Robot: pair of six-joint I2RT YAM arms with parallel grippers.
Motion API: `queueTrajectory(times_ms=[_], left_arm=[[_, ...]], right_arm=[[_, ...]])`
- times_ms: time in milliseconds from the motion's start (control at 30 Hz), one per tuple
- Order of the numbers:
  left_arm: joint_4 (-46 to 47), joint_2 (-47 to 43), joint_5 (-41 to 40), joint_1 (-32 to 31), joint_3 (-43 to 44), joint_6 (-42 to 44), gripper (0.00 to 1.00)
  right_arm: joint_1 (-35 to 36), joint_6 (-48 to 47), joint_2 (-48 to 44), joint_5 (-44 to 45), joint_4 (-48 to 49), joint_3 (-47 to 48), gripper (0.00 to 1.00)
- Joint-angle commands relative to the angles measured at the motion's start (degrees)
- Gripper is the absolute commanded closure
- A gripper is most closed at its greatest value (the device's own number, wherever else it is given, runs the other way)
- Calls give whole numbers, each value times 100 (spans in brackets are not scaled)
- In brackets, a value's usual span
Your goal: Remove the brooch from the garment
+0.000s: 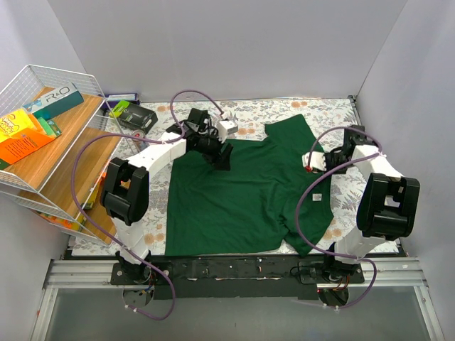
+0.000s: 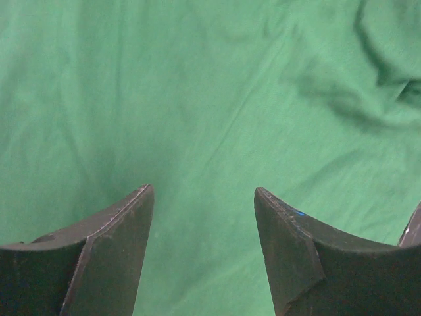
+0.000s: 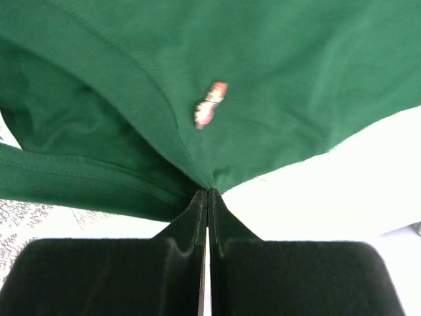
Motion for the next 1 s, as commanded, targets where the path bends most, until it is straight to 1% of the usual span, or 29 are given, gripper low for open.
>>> queueTrajectory(times_ms=[0, 33, 67, 100, 133, 167, 233, 267, 333, 367, 400, 467, 533, 567, 633, 700, 833, 967], left_arm=[[886, 15, 456, -542, 494, -810, 39], [1070, 59, 439, -640, 512, -951, 39], [1481, 86, 386, -745, 521, -1109, 39], [1694, 121, 203, -946, 539, -1311, 40], [1949, 147, 45, -1044, 530, -1748, 40], [2421, 235, -87, -1149, 530, -2022, 40], [2749, 384, -490, -1448, 679, -2584, 41], [3151, 507, -571, -1554, 697, -2709, 41], [3723, 587, -834, -1844, 540, -2938, 40], [4370, 622, -966, -1941, 409, -3104, 39], [4673, 683, -1098, -2133, 311, -3193, 39], [5078, 832, -1432, -2310, 275, -3351, 38], [5264, 1070, -1722, -2495, 302, -3571, 39], [5491, 1140, -1906, -2547, 302, -3737, 39], [5703, 1351, -2213, -2741, 389, -3713, 39], [5827, 1526, -2373, -2934, 451, -3607, 36], [5810, 1808, -2496, -3119, 644, -3546, 33], [5660, 2116, -3154, -3286, 951, -3555, 33]], right_arm=[[65, 932, -222, -754, -1270, 1095, 99], [74, 1282, -222, -911, -1429, 1194, 99], [91, 1468, -214, -974, -1674, 1282, 99], [100, 1670, -187, -1027, -1772, 1422, 99], [109, 2020, -170, -1132, -1843, 1493, 99], [100, 2207, -143, -1176, -2026, 1563, 99], [100, 2497, -64, -1316, -2212, 1747, 99], [100, 2760, -38, -1369, -2274, 1801, 99], [100, 2972, -3, -1501, -2353, 1845, 99], [100, 3165, -11, -1528, -2345, 1845, 99], [100, 3314, -3, -1554, -2284, 1845, 99], [100, 3691, 15, -1616, -2248, 1889, 99], [100, 3956, 59, -1651, -2143, 1933, 99], [92, 4236, 76, -1660, -2108, 1968, 99], [92, 4510, 147, -1669, -1994, 2021, 99], [100, 4800, 243, -1669, -1967, 2135, 99], [83, 5144, 366, -1704, -1888, 2320, 99], [91, 5293, 384, -1722, -1844, 2373, 99]])
